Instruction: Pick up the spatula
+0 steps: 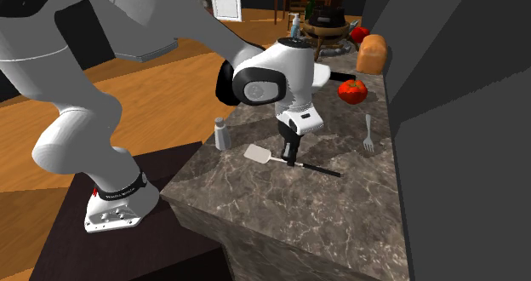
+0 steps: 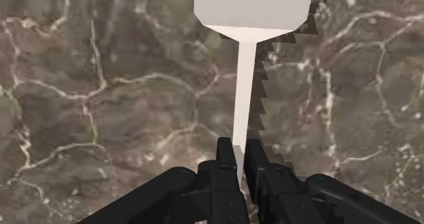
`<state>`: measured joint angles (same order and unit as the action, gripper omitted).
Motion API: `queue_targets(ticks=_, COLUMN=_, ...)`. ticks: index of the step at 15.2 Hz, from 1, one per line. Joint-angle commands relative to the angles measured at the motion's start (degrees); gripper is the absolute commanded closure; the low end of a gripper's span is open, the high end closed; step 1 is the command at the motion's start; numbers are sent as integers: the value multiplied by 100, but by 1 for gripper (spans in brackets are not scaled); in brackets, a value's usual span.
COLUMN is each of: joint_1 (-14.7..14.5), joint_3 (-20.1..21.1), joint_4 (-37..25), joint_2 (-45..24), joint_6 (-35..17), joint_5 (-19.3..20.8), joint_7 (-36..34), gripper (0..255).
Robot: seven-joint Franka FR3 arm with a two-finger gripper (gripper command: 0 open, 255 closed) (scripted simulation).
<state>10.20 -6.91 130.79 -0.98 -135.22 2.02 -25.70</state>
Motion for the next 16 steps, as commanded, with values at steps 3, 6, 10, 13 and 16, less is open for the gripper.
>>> queue_targets(ticks=3, joint_1=-1, joint_3=1, joint_4=-123, joint_2=155, joint_6=277, joint_5=16, joint_7=-5, gripper=255)
queue_targets(ticks=6, joint_1=-3, joint_3=3, joint_4=-230, joint_2=279, joint_6=508, joint_5=29, joint_7=-10, gripper=255)
queue_targets(ticks=10, joint_1=-5, joint_3=8, joint_4=-389, joint_2=428, joint_6=815, joint_5=41, joint_7=-14, gripper=255)
queue_targets(ticks=13, joint_1=-7, joint_3=11, joint_4=-522, joint_2=526, joint_6=1045, joint_5=49, joint_7=-16, gripper=255)
queue_targets(ticks=16, joint_1=-8, joint_3=13, joint_4=-575, joint_2=562, joint_6=1134, joint_5=51, joint_7=-17, gripper=255)
